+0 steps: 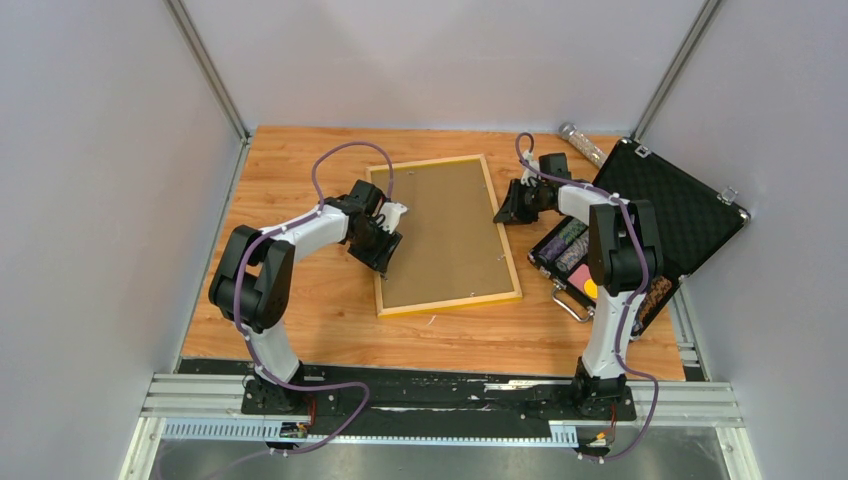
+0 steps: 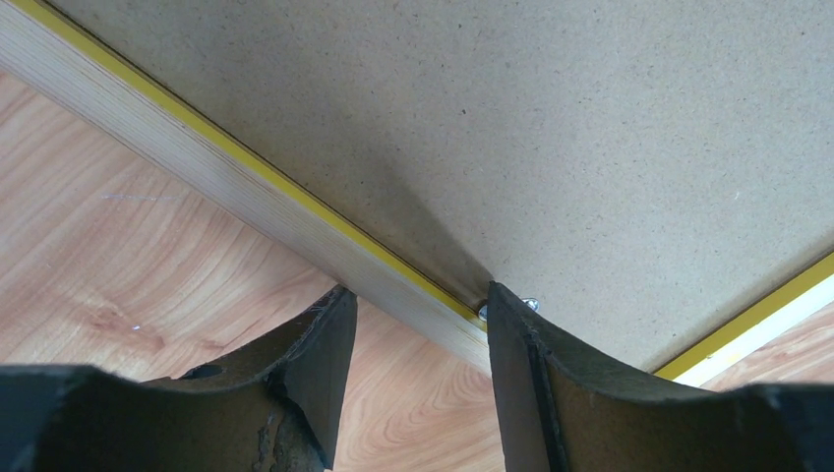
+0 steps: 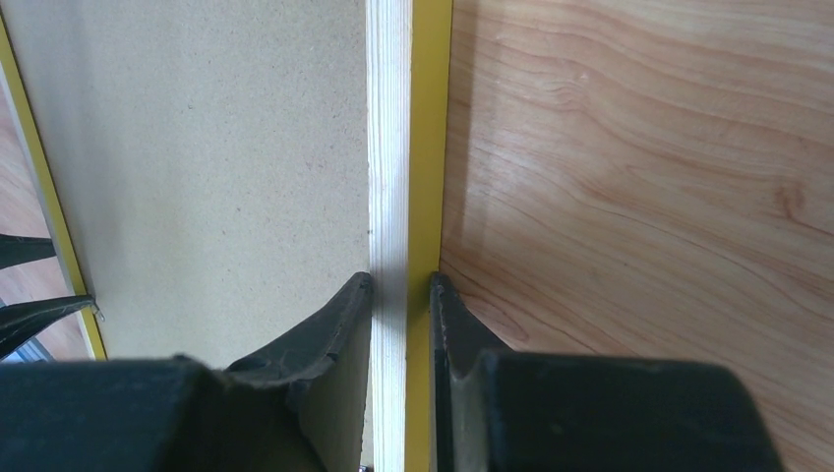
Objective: Put the photo into the frame
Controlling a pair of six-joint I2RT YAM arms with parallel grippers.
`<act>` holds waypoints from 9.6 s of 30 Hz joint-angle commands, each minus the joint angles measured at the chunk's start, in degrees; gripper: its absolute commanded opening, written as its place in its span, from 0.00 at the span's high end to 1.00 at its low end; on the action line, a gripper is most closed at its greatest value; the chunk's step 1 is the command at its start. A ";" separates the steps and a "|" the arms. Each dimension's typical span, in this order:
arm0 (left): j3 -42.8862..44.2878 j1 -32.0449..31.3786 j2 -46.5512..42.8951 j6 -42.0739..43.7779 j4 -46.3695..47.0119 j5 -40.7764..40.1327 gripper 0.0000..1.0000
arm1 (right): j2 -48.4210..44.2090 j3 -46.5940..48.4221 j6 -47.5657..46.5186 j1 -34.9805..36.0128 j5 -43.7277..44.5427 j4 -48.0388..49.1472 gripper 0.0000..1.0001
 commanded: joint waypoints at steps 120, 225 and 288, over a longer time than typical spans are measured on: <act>-2.90 -3.36 -1.81 4.47 -3.10 4.90 0.37 | 2.18 0.12 1.84 -2.20 0.73 -1.32 1.00; 21.96 19.58 9.18 12.00 -13.88 -0.85 0.00 | 12.54 23.87 -45.21 16.39 3.00 -31.95 1.00; 27.41 13.39 18.81 4.39 -8.92 -11.27 0.53 | 10.59 18.70 -40.22 16.39 -1.38 -28.36 1.00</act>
